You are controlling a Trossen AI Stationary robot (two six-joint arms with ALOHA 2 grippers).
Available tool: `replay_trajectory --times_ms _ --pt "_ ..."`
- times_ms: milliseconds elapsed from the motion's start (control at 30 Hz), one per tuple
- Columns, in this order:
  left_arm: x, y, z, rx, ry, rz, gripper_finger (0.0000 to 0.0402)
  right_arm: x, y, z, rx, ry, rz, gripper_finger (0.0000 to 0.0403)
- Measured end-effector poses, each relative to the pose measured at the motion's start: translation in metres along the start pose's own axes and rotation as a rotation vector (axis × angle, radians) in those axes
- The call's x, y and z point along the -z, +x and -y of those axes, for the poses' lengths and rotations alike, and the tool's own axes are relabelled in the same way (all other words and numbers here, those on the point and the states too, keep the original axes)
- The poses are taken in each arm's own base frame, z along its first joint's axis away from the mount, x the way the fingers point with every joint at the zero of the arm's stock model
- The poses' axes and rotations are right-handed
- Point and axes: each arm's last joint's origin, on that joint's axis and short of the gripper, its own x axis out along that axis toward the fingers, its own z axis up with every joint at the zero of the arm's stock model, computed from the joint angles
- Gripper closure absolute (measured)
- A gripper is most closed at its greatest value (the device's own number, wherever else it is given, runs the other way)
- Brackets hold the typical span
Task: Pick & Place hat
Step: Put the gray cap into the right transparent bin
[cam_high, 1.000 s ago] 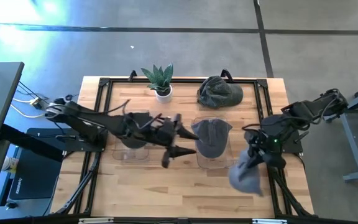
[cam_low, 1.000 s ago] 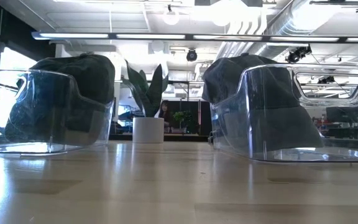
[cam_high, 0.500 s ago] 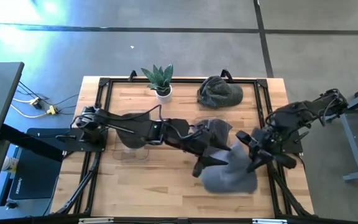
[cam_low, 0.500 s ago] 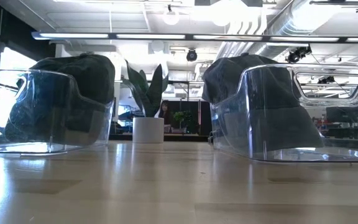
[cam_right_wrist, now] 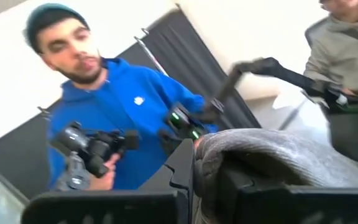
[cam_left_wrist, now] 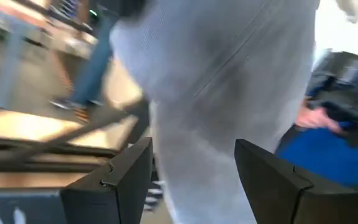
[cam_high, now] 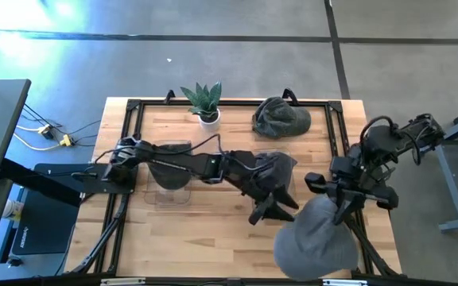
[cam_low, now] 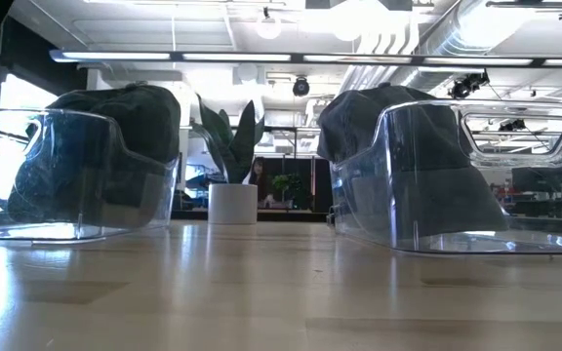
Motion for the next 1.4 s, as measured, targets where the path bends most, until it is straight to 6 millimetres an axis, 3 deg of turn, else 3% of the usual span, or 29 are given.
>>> replay_trajectory --times_ms 167,367,533,767,933,1100,1400 --pt "0.010 0.013 -0.006 0.214 -0.078 -0.027 0.0179 -0.001 0.007 0.002 -0.070 0.007 -0.028 0.0358" --pt "0.011 0.021 0.002 0.441 -0.096 0.063 0.0179 0.001 0.008 0.002 -0.114 0.022 -0.071 0.0380" --pt "0.024 0.030 0.006 0.483 -0.183 0.047 0.0179 0.000 0.004 -0.003 -0.119 0.005 -0.059 0.0372" --pt "0.027 0.033 0.017 0.445 -0.220 0.085 0.0182 -0.001 0.002 -0.005 -0.122 -0.024 -0.054 0.0371" --pt "0.029 0.035 0.020 0.438 -0.223 0.095 0.0242 0.000 0.002 -0.004 -0.121 -0.048 -0.066 0.0381" --pt "0.032 0.035 0.023 0.451 -0.181 0.084 0.0375 0.004 0.002 0.000 -0.051 -0.040 -0.071 0.0342" --pt "0.026 0.028 0.045 0.454 -0.152 0.015 0.0395 0.019 0.000 0.011 0.062 0.124 -0.194 0.0228"
